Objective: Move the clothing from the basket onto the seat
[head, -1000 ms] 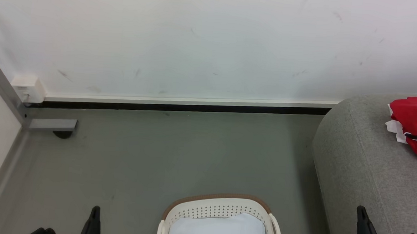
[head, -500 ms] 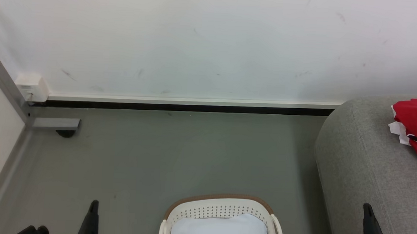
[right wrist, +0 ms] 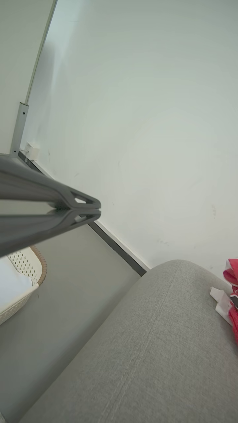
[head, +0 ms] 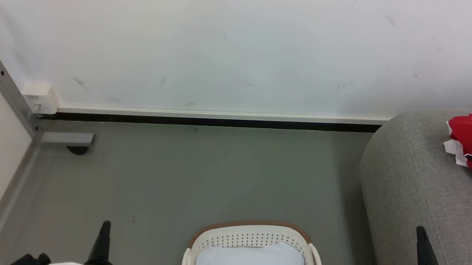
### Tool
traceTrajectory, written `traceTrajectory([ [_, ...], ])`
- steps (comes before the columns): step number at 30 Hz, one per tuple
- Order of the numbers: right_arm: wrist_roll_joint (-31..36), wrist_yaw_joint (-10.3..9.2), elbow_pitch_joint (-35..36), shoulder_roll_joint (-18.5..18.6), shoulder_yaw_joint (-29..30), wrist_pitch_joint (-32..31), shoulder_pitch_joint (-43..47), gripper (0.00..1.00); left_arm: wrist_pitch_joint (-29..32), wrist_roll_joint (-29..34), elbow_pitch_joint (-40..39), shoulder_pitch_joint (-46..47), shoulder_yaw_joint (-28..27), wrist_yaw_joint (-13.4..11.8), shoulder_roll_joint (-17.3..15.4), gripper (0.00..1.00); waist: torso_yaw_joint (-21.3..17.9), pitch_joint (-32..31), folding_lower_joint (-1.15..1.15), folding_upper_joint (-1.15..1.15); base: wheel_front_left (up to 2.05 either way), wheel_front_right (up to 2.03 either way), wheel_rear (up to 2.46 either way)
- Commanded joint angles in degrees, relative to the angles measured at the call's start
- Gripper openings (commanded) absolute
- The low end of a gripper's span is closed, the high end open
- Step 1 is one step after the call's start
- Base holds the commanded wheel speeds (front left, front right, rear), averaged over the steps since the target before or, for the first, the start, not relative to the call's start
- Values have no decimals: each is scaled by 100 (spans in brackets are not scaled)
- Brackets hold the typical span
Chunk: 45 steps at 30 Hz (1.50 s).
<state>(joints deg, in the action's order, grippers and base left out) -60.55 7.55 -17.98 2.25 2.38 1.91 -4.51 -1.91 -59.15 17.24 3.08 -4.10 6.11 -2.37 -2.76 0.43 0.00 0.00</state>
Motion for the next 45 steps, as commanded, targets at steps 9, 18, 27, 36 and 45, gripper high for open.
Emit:
traceTrajectory([
  [9, -619, -6, 143, 66, 100, -161, -130, 0, 168, -653, -117, 151, -65, 53, -50, 0, 37, -3, 0, 0, 0, 0, 0],
  [18, -1105, -7, 196, 71, 160, -299, -153, 0, 298, -1166, -163, 190, -102, 76, -55, 0, 75, -7, 0, 0, 0, 0, 0],
  [27, -1555, -8, 250, 75, 223, -419, -162, 0, 425, -1652, -205, 224, -140, 97, -59, 0, 112, -10, 0, 0, 0, 0, 0],
  [36, -1990, -9, 291, 78, 277, -537, -162, 0, 541, -2074, -235, 255, -173, 102, -63, 0, 149, -14, 0, 0, 0, 0, 0],
  [45, -2389, -10, 326, 80, 321, -640, -170, 0, 648, -2487, -264, 278, -200, 121, -67, 0, 186, -17, 0, 0, 0, 0, 0],
])
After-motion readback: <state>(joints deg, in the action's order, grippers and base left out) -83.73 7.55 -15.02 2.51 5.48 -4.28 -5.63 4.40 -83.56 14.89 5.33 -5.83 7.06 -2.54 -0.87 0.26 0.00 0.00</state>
